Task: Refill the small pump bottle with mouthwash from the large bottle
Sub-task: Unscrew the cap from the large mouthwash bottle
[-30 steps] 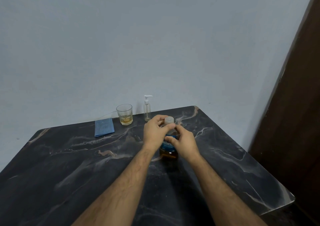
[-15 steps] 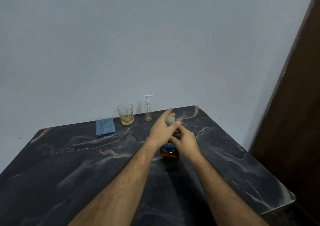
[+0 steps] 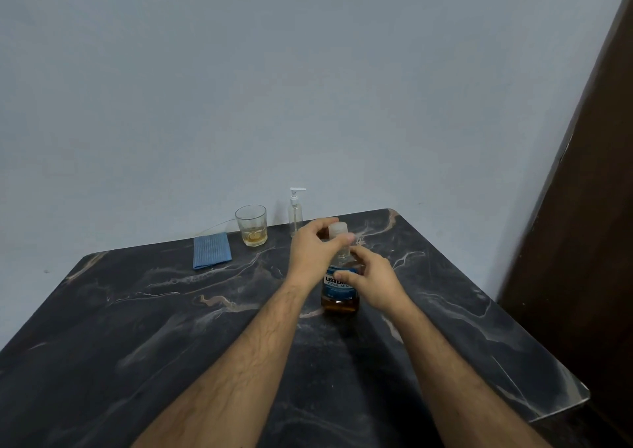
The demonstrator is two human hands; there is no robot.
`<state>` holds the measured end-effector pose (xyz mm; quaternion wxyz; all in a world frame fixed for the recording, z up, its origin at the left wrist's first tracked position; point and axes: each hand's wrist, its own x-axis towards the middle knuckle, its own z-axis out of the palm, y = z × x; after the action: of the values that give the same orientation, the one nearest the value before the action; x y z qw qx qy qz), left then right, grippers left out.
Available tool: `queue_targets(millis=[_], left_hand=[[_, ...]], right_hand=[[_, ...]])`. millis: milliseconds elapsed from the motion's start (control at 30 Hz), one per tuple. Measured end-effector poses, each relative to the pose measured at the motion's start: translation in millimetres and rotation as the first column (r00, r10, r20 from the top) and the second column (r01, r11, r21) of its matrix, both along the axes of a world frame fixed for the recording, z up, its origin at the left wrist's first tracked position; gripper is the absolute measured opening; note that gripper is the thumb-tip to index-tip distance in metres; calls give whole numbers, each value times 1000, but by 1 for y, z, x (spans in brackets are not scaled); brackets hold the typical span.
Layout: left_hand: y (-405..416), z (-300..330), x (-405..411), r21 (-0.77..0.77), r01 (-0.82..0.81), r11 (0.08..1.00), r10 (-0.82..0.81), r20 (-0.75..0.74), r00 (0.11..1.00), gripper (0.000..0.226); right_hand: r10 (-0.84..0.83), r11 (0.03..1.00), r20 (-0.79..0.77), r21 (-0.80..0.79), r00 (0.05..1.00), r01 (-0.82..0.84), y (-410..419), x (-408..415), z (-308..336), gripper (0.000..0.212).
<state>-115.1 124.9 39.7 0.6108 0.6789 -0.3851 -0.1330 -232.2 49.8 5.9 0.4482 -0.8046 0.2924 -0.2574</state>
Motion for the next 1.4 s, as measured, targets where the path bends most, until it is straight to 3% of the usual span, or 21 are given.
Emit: queue_targets(millis=[167,333,400,467,533,667,767,1000,1200,1400], left_hand=[[-8,5,2,-74,-21,997,10,-142,990,41],[-4,5,17,-117,-167,979,111,-380,918,44],[0,3,25,-101,-229,968,170,-409,897,40],[1,-4,33,-26,-257,966,236,-309,921,33],[2,-12,39,111,-247,963,260,-117,959,31],[0,-33,43,377,-239,895,183,180,967,46],[-8,-49,43,473,-272,838,131,309,942,27],[-23,-63,42,634,-144,760,-158,395,905,34],[-36,-66,42,641,-126,757,-173,383,907,19],[-40,-69,38,657,-41,753,-258,352,900,23]], right_hand=[[-21,1000,13,7,1000,21,0,-1,-3,67],[-27,1000,22,16,999,27,1,-1,-5,63],[-41,999,18,13,999,41,0,0,-5,63],[-54,998,13,11,998,54,-2,-1,-4,61],[-71,997,21,18,997,70,-5,-2,-4,61],[-107,994,19,23,994,106,-12,-5,-7,63],[-117,993,22,-9,993,117,-15,-6,-10,62],[-148,989,66,4,987,148,-15,-7,-16,54],[-161,987,95,8,982,161,-14,-5,-20,55],[-170,985,111,16,979,169,-13,-6,-22,56]])
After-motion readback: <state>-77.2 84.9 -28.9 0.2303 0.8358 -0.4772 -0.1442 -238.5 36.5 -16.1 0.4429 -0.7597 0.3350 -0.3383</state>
